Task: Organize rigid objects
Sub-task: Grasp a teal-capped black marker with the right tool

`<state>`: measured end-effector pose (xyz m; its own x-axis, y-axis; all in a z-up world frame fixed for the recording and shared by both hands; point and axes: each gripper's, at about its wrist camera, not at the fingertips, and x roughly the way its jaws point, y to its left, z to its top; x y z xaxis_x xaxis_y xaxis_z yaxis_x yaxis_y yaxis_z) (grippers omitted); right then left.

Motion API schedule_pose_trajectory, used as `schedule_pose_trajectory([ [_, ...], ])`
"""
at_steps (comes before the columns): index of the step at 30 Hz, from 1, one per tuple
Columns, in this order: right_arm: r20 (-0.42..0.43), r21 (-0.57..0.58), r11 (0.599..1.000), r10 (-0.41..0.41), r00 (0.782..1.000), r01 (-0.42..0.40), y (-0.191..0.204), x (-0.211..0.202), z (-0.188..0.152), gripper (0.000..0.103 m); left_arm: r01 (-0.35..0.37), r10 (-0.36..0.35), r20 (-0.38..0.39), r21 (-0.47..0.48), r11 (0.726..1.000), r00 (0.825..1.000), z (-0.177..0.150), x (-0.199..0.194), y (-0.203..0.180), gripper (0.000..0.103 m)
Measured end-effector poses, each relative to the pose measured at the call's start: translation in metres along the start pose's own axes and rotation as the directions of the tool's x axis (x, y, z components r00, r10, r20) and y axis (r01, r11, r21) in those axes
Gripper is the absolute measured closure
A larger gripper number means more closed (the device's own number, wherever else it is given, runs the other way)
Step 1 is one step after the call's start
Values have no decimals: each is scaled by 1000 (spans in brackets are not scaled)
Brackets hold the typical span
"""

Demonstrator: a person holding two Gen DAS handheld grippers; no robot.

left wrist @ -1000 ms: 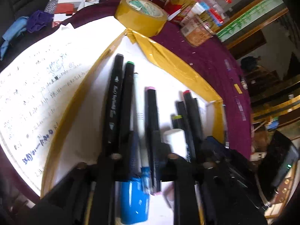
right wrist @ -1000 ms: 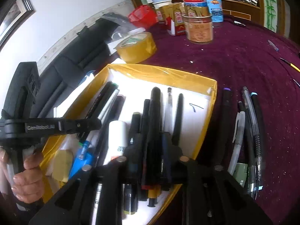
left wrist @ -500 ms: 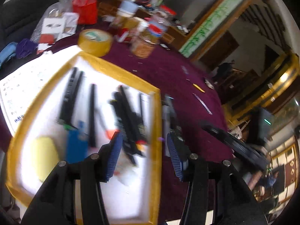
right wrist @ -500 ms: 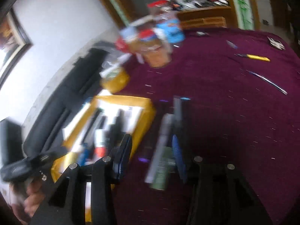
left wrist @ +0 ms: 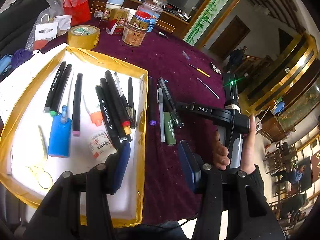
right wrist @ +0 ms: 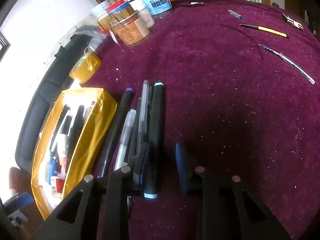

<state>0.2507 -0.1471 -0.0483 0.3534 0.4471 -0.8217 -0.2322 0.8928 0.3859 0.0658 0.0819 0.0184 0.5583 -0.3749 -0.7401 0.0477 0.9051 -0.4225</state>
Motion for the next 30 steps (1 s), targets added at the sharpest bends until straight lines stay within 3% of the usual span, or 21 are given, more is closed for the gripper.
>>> schedule_pose_trajectory([
  [5, -17, -86, 994, -72, 997, 71, 15, 7, 5, 77, -15, 16, -11, 23, 1000, 1000, -2, 4, -8, 55],
  [10, 0, -202, 961, -191, 982, 187, 22, 8, -5, 90, -21, 25, -50, 65, 998, 998, -3, 16, -22, 55],
  [15, 44, -146, 949, -276, 960, 280, -18, -16, -17, 90, -17, 24, -80, 80, 997, 997, 3, 30, -34, 55],
  [20, 110, -53, 988, -138, 984, 145, -61, -29, -14, 90, -4, 18, -136, 106, 994, 991, 18, 58, -55, 55],
  [30, 99, -48, 994, -93, 991, 98, -70, -30, -12, 90, -109, 137, -235, 126, 986, 962, 71, 138, -78, 55],
])
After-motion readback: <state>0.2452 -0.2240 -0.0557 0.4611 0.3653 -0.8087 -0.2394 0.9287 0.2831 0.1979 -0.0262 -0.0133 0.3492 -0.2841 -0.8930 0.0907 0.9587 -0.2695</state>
